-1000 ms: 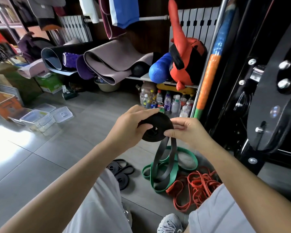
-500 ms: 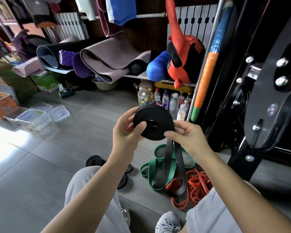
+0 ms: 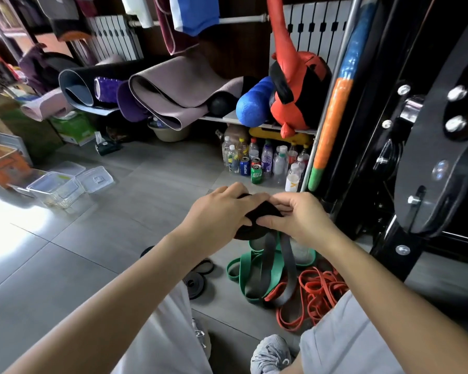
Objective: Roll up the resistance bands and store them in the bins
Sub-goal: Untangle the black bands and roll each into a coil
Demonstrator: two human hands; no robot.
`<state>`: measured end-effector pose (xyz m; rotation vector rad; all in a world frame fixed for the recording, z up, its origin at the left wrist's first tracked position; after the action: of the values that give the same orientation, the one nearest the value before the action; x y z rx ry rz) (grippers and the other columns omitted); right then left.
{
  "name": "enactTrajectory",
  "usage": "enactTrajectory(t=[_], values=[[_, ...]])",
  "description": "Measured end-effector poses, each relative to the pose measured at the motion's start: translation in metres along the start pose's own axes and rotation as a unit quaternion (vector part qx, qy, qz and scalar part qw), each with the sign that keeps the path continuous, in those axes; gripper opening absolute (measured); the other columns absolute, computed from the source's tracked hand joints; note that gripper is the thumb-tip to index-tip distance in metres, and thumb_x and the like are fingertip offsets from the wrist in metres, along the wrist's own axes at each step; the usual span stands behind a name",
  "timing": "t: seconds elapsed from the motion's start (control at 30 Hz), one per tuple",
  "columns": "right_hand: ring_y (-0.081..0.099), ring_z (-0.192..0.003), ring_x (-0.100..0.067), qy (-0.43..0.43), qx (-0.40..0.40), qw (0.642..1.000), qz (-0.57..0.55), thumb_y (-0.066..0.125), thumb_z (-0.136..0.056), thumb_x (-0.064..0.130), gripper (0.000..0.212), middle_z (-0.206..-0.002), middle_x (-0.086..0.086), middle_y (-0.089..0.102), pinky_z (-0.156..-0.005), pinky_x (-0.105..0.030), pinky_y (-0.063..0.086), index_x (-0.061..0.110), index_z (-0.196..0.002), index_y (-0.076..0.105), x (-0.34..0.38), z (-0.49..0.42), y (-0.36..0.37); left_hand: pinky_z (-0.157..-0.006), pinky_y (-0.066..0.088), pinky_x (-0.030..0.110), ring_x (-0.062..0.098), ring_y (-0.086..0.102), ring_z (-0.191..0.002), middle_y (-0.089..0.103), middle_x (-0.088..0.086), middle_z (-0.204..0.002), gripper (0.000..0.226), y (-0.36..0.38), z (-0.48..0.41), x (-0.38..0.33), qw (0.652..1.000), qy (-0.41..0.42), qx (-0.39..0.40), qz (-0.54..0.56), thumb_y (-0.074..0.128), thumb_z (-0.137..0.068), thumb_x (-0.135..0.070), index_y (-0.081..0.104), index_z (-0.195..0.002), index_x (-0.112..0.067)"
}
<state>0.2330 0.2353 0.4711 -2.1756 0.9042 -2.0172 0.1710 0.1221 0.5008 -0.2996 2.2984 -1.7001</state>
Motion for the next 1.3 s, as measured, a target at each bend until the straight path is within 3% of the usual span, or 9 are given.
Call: enactTrajectory(t=[0.23, 0.5, 0.6, 0.7, 0.77, 0.9, 1.13, 1.2, 1.3], values=[[0.071, -0.077, -0.010, 0.007, -0.024, 0.992, -0.120, 0.077, -0.070, 0.001, 0.031, -0.077, 0.007, 0.074, -0.076, -0.026, 0.057, 0.027, -0.083, 0.068, -0.002, 0.006, -0.009, -0.080, 0.039, 0.009, 0.002, 0.050, -0.090, 0.051, -0.017, -0.098, 0.053, -0.007, 0.012, 0.024, 0.939, -0.125, -0.158, 0.277, 0.067, -0.082, -0.021, 0.051, -0.130, -0.033], [0.071, -0.078, -0.010, -0.006, -0.034, 0.988, -0.151, 0.071, -0.074, -0.003, 0.027, -0.078, 0.009, 0.074, -0.072, -0.020, 0.055, 0.019, -0.088, 0.068, -0.005, 0.011, -0.010, -0.085, 0.051, 0.025, 0.003, 0.060, -0.099, 0.062, -0.017, -0.107, 0.047, 0.014, 0.023, 0.024, 0.807, -0.213, -0.225, 0.503, 0.068, -0.081, -0.005, 0.054, -0.111, -0.038], [0.071, -0.082, -0.013, 0.000, -0.013, 0.995, -0.100, 0.074, -0.074, 0.001, 0.026, -0.084, 0.003, 0.074, -0.077, -0.027, 0.057, 0.020, -0.091, 0.069, -0.010, 0.012, -0.011, -0.088, 0.048, 0.032, 0.013, 0.054, -0.108, 0.054, -0.006, -0.118, 0.049, 0.015, 0.024, 0.022, 0.902, -0.198, -0.139, 0.358, 0.070, -0.082, -0.016, 0.047, -0.124, -0.025], [0.070, -0.083, -0.009, 0.012, 0.022, 1.000, 0.004, 0.078, -0.073, 0.009, 0.026, -0.088, 0.003, 0.074, -0.080, -0.031, 0.057, 0.019, -0.096, 0.072, -0.013, 0.009, -0.005, -0.093, 0.046, 0.043, 0.028, 0.045, -0.121, 0.040, 0.006, -0.138, 0.085, 0.006, 0.017, 0.000, 0.993, -0.031, -0.074, 0.083, 0.077, -0.073, -0.025, 0.027, -0.141, -0.025], [0.069, -0.083, -0.004, 0.015, 0.048, 0.998, 0.031, 0.079, -0.073, 0.013, 0.028, -0.087, 0.009, 0.073, -0.076, -0.025, 0.055, 0.028, -0.095, 0.070, -0.014, 0.007, 0.003, -0.087, 0.049, 0.041, 0.027, 0.045, -0.120, 0.039, 0.002, -0.139, 0.087, 0.012, 0.014, -0.018, 0.998, 0.051, -0.001, -0.032, 0.071, -0.079, -0.024, 0.014, -0.143, -0.037], [0.067, -0.078, 0.005, 0.042, 0.053, 0.997, -0.048, 0.078, -0.072, 0.006, 0.032, -0.087, 0.010, 0.071, -0.070, -0.011, 0.050, 0.025, -0.095, 0.067, -0.025, 0.010, 0.012, -0.081, 0.046, 0.034, 0.022, 0.044, -0.118, 0.041, -0.002, -0.130, 0.064, 0.030, 0.014, -0.006, 0.996, 0.001, 0.085, -0.025, 0.054, -0.092, -0.022, 0.023, -0.145, -0.037], [0.065, -0.073, -0.001, 0.162, 0.052, 0.983, 0.064, 0.076, -0.075, 0.006, 0.017, -0.080, 0.002, 0.070, -0.081, -0.029, 0.052, 0.020, -0.079, 0.068, -0.120, 0.041, 0.002, -0.083, 0.048, 0.038, 0.028, 0.053, -0.098, 0.049, 0.007, -0.115, 0.054, 0.037, 0.054, 0.032, 0.971, -0.135, -0.080, 0.179, 0.064, -0.086, -0.011, 0.045, -0.136, -0.020], [0.063, -0.071, 0.004, 0.196, 0.060, 0.977, 0.059, 0.075, -0.076, 0.009, 0.018, -0.084, 0.000, 0.070, -0.076, -0.025, 0.049, 0.013, -0.091, 0.067, -0.141, 0.060, 0.010, -0.084, 0.042, 0.030, 0.018, 0.049, -0.093, 0.045, 0.000, -0.109, 0.054, 0.034, 0.060, 0.045, 0.953, -0.174, -0.116, 0.217, 0.065, -0.085, -0.011, 0.047, -0.135, -0.019], [0.066, -0.088, -0.014, 0.271, 0.037, 0.961, -0.045, 0.077, -0.075, 0.025, 0.041, -0.098, -0.005, 0.068, -0.074, -0.028, 0.052, 0.017, -0.110, 0.057, -0.160, 0.079, 0.031, -0.086, 0.038, 0.025, 0.012, 0.045, -0.093, 0.043, -0.003, -0.107, 0.053, 0.029, 0.061, 0.050, 0.947, -0.183, -0.122, 0.234, 0.065, -0.085, -0.012, 0.046, -0.135, -0.018]])
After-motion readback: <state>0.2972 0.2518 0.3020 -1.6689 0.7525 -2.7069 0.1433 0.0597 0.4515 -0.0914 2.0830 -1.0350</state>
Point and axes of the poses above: each hand's wrist, its own z-axis away from the middle knuckle, its own y-axis out of the palm, x = y × z, the point moved 7 cm from there along -z, towards the middle knuckle
